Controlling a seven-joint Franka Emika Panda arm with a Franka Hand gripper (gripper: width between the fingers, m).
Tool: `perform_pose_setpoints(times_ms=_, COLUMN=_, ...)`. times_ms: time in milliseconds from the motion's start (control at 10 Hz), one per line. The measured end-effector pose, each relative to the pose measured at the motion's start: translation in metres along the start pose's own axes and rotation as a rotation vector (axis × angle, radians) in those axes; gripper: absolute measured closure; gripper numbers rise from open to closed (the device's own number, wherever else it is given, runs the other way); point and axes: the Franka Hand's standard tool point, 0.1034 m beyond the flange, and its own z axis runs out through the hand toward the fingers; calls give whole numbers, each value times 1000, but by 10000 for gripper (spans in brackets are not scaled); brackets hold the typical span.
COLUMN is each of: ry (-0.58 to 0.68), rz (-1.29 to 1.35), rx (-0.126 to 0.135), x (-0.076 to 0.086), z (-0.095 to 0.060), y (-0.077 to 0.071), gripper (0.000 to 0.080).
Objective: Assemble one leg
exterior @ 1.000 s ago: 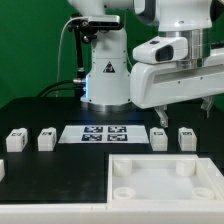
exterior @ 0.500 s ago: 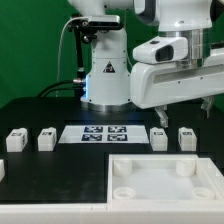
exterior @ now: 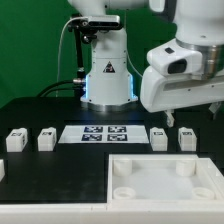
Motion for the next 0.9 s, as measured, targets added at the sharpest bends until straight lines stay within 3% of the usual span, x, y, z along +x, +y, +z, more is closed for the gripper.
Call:
perform_pose_setpoints(times_ms=200, ry=-170, rz=8, rx=6, x=-1, z=4, y=-8, gripper=150)
perform_pose_setpoints(times_ms=300, ry=-266, rz=12, rx=13, x=-3, z=1, y=-5, gripper=150)
perform_pose_setpoints(times_ms=400, ry=-276, rz=-19, rx=14, x=4, z=-4, y=-1, gripper=150)
perform_pose_setpoints(times_ms=700, ry=-319, rz=7, rx=16, x=-1, z=2, y=-4, gripper=150)
perform_pose_setpoints(times_ms=900, ry=-368, rz=113, rx=-8, x=-15, z=30, y=-13, gripper=150)
